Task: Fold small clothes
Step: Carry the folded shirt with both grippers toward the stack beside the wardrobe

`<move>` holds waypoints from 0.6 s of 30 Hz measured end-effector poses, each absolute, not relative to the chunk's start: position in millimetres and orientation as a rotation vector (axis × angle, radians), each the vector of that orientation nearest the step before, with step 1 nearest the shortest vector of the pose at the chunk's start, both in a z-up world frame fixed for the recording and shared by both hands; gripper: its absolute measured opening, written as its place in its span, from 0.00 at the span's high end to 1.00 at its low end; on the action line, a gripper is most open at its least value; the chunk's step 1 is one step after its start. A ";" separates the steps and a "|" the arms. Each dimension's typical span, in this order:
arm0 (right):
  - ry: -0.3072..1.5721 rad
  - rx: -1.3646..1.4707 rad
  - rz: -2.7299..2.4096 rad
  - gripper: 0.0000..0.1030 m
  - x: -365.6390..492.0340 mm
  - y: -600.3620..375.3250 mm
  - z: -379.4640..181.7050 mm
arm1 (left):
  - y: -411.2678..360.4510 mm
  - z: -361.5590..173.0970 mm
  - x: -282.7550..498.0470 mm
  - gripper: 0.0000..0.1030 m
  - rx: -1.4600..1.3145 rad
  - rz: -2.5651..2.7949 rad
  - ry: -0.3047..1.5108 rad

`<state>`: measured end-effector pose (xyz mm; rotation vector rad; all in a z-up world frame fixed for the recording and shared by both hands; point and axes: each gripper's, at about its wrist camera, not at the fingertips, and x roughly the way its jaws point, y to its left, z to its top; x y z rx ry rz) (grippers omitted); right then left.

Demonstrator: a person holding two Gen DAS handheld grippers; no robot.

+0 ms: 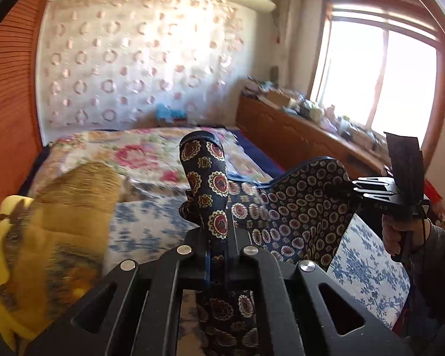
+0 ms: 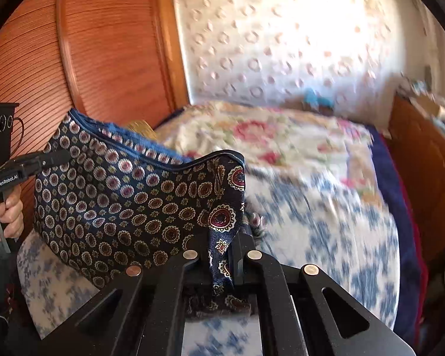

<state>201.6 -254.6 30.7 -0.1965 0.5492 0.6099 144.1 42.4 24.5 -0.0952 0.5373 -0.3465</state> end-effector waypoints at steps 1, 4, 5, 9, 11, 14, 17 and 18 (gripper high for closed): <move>0.532 -0.205 0.623 0.96 203.3 -247.5 36.8 | 49.4 27.7 140.1 0.94 -0.096 -0.333 0.527; 0.503 -0.228 0.657 0.96 211.2 -227.9 49.2 | 66.6 33.6 132.9 0.94 -0.097 -0.297 0.513; 0.500 -0.232 0.668 0.96 216.2 -223.2 49.8 | 70.6 33.8 132.2 0.94 -0.101 -0.291 0.517; 0.554 -0.251 0.708 0.96 244.8 -200.1 27.1 | 86.6 19.8 128.0 0.94 -0.099 -0.244 0.559; 0.588 -0.257 0.730 0.96 265.9 -186.8 12.1 | 96.4 3.6 126.8 0.94 -0.121 -0.219 0.595; 0.625 -0.294 0.758 0.96 291.5 -162.8 -10.3 | 106.1 -22.2 123.0 0.94 -0.151 -0.180 0.640; 0.673 -0.320 0.766 0.96 317.3 -143.9 -29.5 | 106.9 -42.2 120.3 0.94 -0.162 -0.151 0.668; 0.685 -0.334 0.758 0.92 324.0 -138.5 -35.1 | 105.5 -44.6 119.5 0.94 -0.163 -0.146 0.672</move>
